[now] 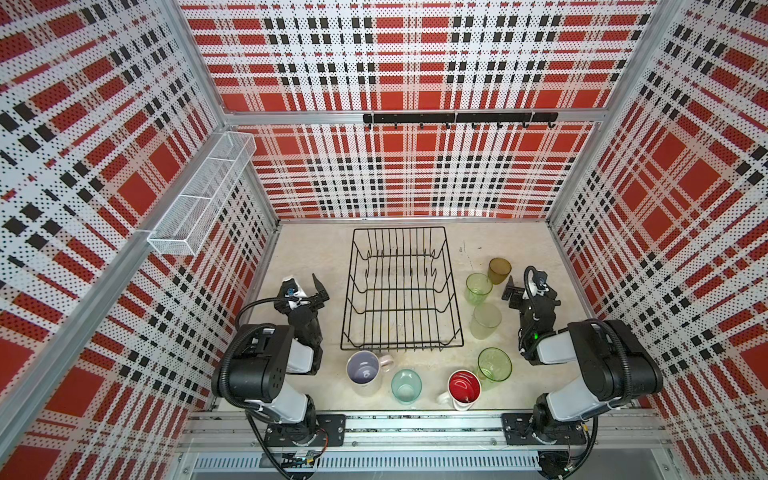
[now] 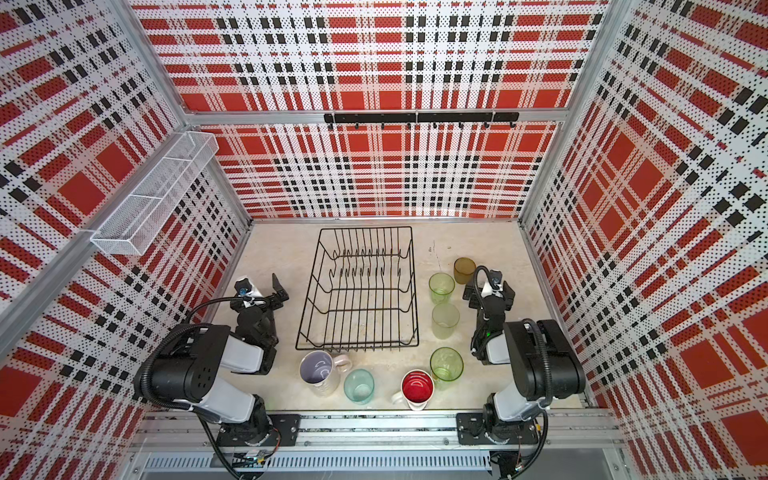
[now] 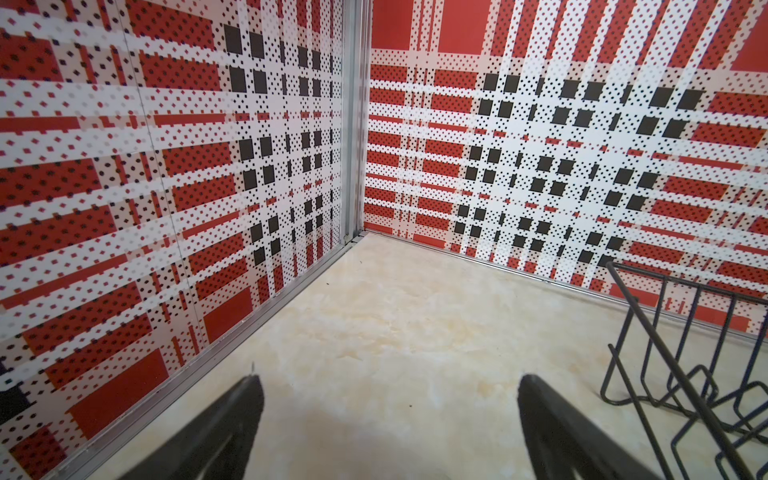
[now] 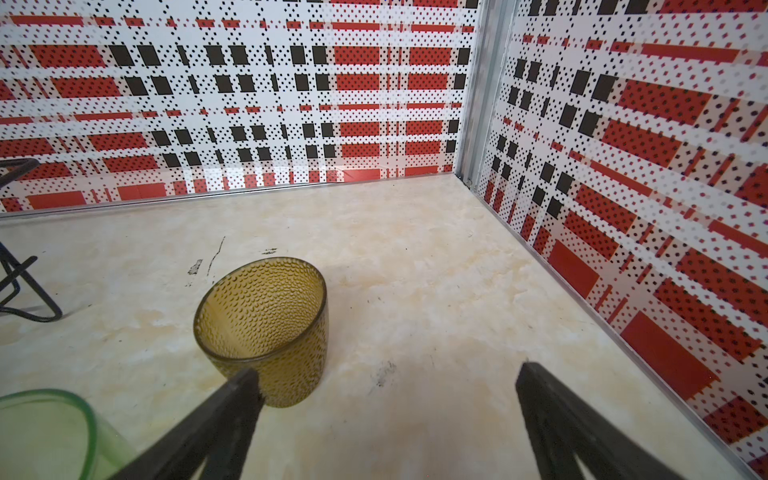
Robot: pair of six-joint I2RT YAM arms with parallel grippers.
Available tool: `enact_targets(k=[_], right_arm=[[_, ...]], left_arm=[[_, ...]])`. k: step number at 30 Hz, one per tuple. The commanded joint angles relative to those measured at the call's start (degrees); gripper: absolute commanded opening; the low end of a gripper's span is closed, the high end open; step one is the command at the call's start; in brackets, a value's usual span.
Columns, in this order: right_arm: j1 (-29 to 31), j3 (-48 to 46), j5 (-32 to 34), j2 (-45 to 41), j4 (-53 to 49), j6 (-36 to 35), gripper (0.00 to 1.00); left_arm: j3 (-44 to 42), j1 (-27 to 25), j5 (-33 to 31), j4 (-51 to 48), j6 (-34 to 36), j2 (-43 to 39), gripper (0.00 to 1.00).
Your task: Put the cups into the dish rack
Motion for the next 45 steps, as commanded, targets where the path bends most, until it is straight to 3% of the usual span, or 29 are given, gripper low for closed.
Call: enact_targets(k=[1,11,19,21,25,28,30,32,34,36,39,40,42,45], right_arm=[[0.27,0.57,0.46,0.39,1.85,-0.72,1.0],[0.27,0.57,0.43,0.45,1.75,-0.72,1.0],[0.01,-0.27,-2.07,-1.11,2.45,-1.42,1.0],[0.04,-0.21,-1.72,-3.72,-0.06,-1.35,1.0],[0.1,2.41,-1.1,-11.93,-11.42,-1.11,1.0],[-0.14,8.4,2.43,-18.74,-29.32,7.36,1.0],[-0.58,13.87,0.71,-21.04,-42.1,10.42,1.0],[-0.69,18.32,-1.6,-21.33,-50.76,11.18,1.0],[-0.76,23.36,0.83,-21.33,-60.54,14.4,1.0],[-1.05,26.82,0.92,-21.18,-66.58,16.34,1.0],[-1.4,30.84,-4.3,-19.88,-71.94,16.95,1.0],[-1.4,32.63,-6.82,-18.94,-74.28,16.67,1.0],[-1.4,36.52,-13.07,-17.15,-79.03,16.04,0.98],[-0.78,41.17,-21.51,-15.13,-85.44,14.9,0.9]], left_arm=[[0.16,-0.32,-0.63,1.72,0.1,0.49,0.98],[0.17,-0.2,-0.5,1.72,0.04,0.47,0.98],[-1.25,1.58,3.3,2.91,-1.26,-1.28,0.98],[-0.45,1.76,2.74,-2.62,-1.39,-5.73,0.98],[6.9,1.57,0.54,-23.24,-4.93,-15.77,0.98],[11.88,1.28,0.52,-35.18,-9.49,-21.7,0.98],[15.99,0.98,0.89,-43.14,-13.38,-26.06,0.98],[19.17,0.6,3.61,-47.51,-17.49,-29.34,0.98],[22.11,0.97,6.09,-52.58,-28.03,-32.13,0.98],[23.96,1.8,12.91,-56.63,-31.69,-34.36,0.98],[23.17,3.76,18.78,-61.69,-42.55,-36.59,0.98],[21.58,5.7,23.79,-60.11,-45.54,-37.03,0.98],[19.77,9.7,34.95,-56.83,-48.03,-36.53,0.98],[23.56,10.94,40.96,-67.05,-45.66,-33.81,0.98]])
